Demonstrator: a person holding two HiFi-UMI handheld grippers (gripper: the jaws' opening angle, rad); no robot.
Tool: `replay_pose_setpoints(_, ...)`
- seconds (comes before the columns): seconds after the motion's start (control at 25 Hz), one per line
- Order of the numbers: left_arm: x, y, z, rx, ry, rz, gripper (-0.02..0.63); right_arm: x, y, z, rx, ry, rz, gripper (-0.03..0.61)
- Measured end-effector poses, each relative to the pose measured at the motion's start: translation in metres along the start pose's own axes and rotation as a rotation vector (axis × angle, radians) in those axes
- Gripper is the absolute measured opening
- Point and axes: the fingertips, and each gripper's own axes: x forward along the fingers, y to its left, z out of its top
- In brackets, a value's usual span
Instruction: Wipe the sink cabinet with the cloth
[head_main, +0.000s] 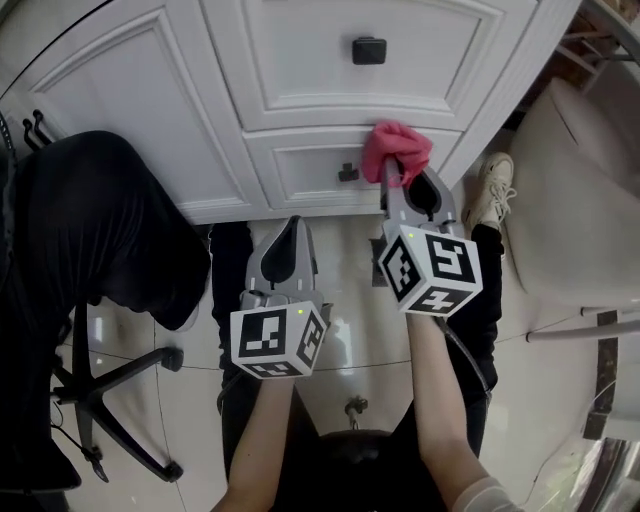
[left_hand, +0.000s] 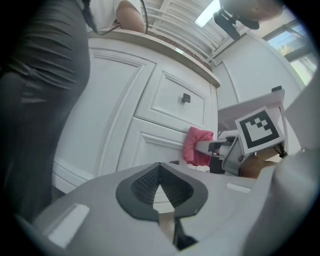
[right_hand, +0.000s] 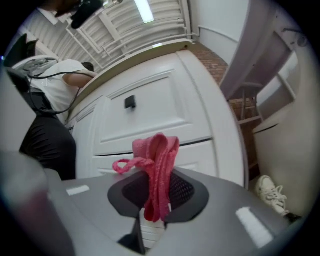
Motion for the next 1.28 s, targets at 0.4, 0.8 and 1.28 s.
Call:
replay_pose_setpoints(0.4,0.017,-0.033,-0.017,0.04,0.026,0.008,0.015,-0.045,-0.11,0.009,0.05,-0.03,-0.197,0.061)
replay_pose_setpoints(0.8,-0.037,0.071,0.005,0.027,-0.038,0.175,0.015,0.011,0.142,-0.07,0.022,0.045,0.306,0.061)
replay_pose_setpoints(1.28,-0.003,0.02,-0.018,0.057,-0.005,0.083,0.015,-0.012,0.02,-0.059,0.042,0.035,0.054,0.063)
